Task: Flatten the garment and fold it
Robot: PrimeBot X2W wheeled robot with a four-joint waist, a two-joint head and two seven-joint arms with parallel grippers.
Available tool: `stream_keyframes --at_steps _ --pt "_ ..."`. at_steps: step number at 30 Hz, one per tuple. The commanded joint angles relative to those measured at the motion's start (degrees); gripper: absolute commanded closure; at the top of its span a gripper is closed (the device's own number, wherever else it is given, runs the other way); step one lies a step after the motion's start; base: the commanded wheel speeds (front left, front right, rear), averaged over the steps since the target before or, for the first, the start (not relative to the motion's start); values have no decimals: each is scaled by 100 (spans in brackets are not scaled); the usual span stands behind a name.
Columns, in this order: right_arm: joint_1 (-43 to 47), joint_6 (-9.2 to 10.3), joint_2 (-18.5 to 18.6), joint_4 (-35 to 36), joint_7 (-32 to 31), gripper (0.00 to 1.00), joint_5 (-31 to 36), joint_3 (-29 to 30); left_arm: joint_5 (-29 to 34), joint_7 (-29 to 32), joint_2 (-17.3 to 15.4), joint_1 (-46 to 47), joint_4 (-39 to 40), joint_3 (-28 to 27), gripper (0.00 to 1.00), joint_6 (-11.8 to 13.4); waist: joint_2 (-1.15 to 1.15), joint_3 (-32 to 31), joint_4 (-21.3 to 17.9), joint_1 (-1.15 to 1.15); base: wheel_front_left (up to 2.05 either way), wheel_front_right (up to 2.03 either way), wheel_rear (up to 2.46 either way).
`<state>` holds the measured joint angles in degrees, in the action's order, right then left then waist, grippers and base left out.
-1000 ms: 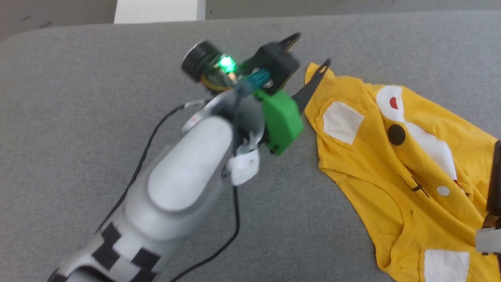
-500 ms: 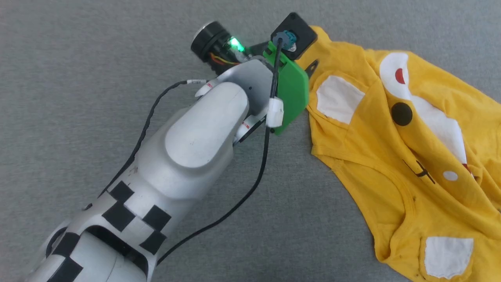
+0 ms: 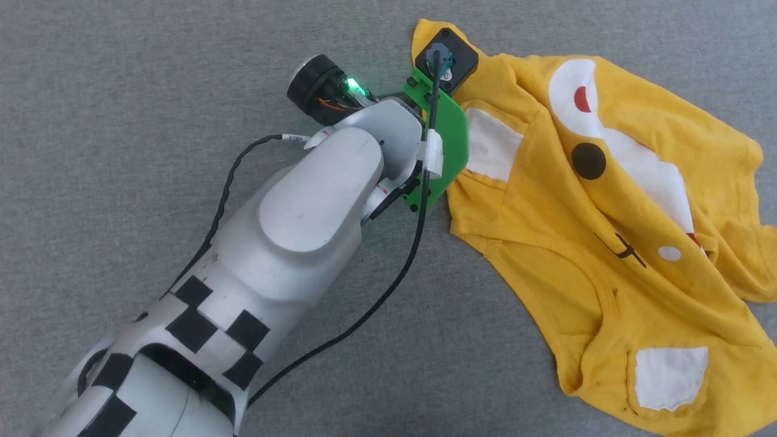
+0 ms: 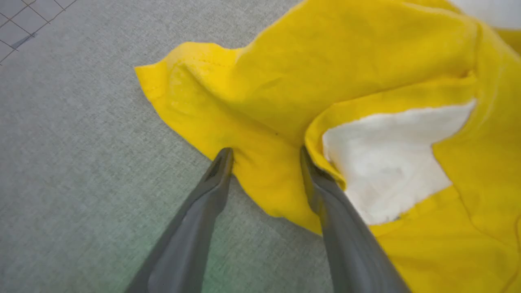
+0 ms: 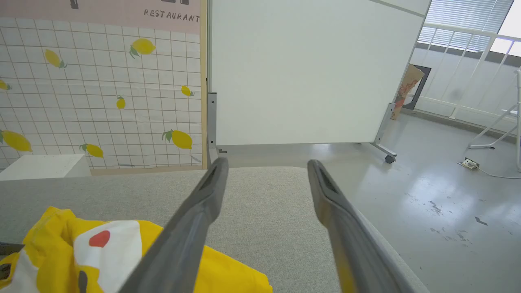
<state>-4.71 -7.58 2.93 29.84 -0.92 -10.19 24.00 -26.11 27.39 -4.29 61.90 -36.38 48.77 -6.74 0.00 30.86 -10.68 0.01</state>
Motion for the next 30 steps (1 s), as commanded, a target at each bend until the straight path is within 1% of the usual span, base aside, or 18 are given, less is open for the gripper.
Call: stream_keyframes --at_steps 1,5,7,9,13,15,18,20,23,25,26,28,30 --pt "-34 9 -5 -37 51 0 -22 6 35 63 -87 -141 -151 100 100 9 0 -19 4 -1 0 0 0" --pt "-15 9 -5 -66 80 0 14 37 12 -241 -107 -156 -57 6 100 113 0 -172 99 -1 0 0 0" --pt "8 9 -5 -72 75 0 48 47 -24 -488 -108 -202 68 -80 100 184 0 -326 200 -1 0 0 0" --pt "44 9 -5 -73 59 0 75 44 -75 -777 -146 -296 264 -215 100 307 0 -503 300 -1 0 0 0" --pt "167 9 -5 -75 -24 0 146 38 -177 -1276 -424 -761 884 -534 100 696 0 -939 540 -1 0 0 0" --pt "246 9 -5 -64 -91 0 181 48 -261 -1409 -676 -1174 1319 -703 100 921 0 -1155 679 -1 0 0 0" --pt "367 9 -5 -36 -202 0 205 56 -398 -1436 -1205 -2059 2180 -965 100 1365 0 -1439 901 -1 0 0 0" --pt "444 9 -5 -26 -277 0 202 34 -526 -1373 -1612 -2754 2808 -1187 100 1717 0 -1556 1015 -1 0 0 0" --pt "551 9 -5 -23 -363 0 190 16 -708 -1260 -2275 -3969 3816 -1591 100 2373 0 -1698 1201 -1 0 0 0" --pt "616 9 -5 -30 -400 0 182 35 -877 -1227 -2632 -4775 4387 -1895 100 2785 0 -1760 1320 -1 0 0 0" --pt "646 9 -5 -37 -416 0 177 43 -968 -1212 -2754 -5139 4608 -2017 100 2954 0 -1785 1369 -1 0 0 0" --pt "706 9 -5 -55 -438 0 164 73 -1255 -1240 -2879 -5908 5031 -2272 100 3242 0 -1836 1481 -1 0 0 0" --pt "759 9 -5 -80 -465 0 141 74 -1395 -1302 -2992 -6509 5263 -2394 100 3398 0 -1865 1577 -1 0 0 0"
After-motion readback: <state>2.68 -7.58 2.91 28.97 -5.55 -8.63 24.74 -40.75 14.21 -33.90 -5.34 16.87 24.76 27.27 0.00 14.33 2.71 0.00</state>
